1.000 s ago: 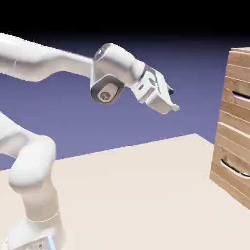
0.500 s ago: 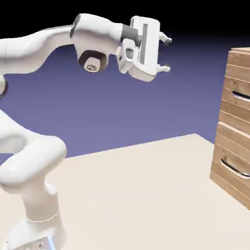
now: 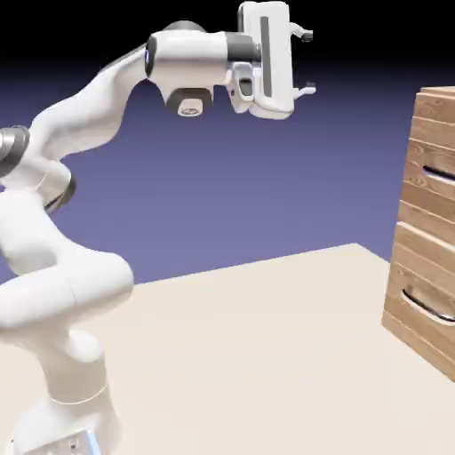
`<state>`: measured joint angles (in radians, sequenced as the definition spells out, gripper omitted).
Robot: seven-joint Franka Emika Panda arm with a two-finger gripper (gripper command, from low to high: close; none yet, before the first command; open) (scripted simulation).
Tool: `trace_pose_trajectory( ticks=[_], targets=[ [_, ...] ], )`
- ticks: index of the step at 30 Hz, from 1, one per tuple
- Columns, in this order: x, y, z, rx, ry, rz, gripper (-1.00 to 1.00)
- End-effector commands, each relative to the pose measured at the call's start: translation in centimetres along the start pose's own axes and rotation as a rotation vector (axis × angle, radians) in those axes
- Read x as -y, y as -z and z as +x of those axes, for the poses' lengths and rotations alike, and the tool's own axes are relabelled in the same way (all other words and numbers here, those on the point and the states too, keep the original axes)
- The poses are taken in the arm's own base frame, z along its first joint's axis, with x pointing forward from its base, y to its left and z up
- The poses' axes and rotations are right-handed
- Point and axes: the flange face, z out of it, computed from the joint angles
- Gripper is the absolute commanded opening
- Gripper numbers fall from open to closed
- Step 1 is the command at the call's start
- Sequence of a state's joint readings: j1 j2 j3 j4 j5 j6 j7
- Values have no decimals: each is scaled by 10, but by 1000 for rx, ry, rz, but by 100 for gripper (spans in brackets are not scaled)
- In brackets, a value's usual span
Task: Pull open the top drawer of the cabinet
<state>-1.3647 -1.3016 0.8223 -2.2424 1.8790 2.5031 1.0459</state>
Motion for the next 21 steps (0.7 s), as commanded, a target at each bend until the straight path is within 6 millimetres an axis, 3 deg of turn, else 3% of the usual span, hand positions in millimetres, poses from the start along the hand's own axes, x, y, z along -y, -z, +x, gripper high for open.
trace_pose_trajectory(
  ticks=[1, 6, 11, 16, 21],
  targets=[
    [-5, -9, -3, 10, -12, 4, 0],
    [-37, -59, -7, 59, -74, 8, 0],
    [-75, -117, 10, 100, -142, -10, 0],
    [-117, -178, 50, 130, -226, -42, 0],
    [-162, -234, 115, 146, -331, -77, 0]
  ],
)
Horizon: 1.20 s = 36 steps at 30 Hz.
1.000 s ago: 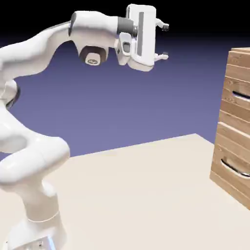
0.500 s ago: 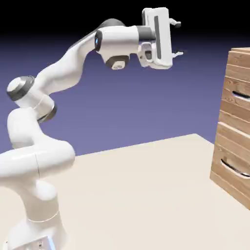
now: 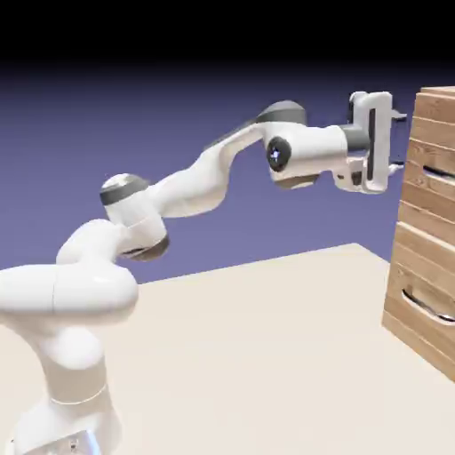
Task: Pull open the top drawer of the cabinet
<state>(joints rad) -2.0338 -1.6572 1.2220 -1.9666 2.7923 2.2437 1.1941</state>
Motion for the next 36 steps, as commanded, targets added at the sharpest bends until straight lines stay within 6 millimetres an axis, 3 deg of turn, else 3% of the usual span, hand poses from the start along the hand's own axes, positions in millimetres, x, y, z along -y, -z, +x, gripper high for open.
trace_pose_trajectory(
  ticks=[1, 2, 3, 9, 10, 11, 23, 35, 36],
  targets=[
    [-2, -8, 19, 2, -24, -5, 0],
    [-5, -15, 38, 3, -48, -9, 0],
    [-5, -15, 38, 3, -48, -9, 0],
    [-5, -65, 38, 3, -48, -9, 0],
    [-5, -65, 38, 3, -48, -9, -100],
    [-5, -65, 38, 3, -48, -9, -100],
    [-4, 42, 38, 4, -48, -9, -100],
    [-3, 173, 39, 3, -48, -9, -100],
    [-3, 173, 39, 3, -48, -9, 100]
  ],
)
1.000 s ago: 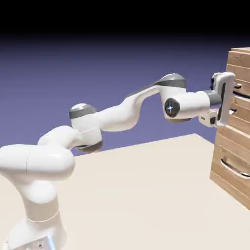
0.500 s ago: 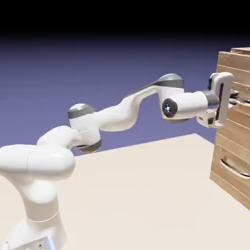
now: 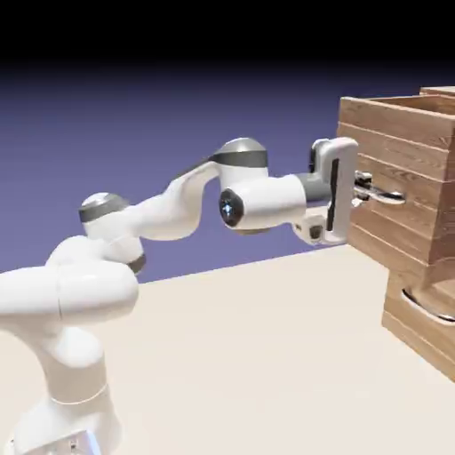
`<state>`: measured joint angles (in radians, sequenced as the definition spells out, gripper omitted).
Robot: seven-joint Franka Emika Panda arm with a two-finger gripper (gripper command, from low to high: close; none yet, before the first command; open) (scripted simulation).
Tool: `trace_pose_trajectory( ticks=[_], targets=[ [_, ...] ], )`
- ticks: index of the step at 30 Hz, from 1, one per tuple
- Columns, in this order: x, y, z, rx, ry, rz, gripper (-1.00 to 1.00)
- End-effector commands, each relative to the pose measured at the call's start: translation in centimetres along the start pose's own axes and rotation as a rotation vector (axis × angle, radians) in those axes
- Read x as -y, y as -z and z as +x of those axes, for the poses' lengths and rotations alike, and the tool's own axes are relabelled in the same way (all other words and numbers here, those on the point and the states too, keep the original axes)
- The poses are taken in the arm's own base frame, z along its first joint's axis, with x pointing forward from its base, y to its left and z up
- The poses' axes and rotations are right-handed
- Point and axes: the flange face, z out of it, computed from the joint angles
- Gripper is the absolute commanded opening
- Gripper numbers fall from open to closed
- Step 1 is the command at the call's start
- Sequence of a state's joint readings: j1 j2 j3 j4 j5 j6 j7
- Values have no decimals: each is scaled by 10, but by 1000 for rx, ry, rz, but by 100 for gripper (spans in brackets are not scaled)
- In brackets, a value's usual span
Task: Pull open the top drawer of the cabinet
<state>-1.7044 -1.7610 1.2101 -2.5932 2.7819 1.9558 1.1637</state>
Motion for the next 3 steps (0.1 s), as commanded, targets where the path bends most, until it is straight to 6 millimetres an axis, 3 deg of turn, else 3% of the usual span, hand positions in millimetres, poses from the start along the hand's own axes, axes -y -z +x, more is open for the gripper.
trace_pose_trajectory(
  ticks=[1, 3],
  targets=[
    [0, 0, 0, 0, 0, 0, 100],
    [0, 25, -1, 0, 2, 1, 100]
  ],
)
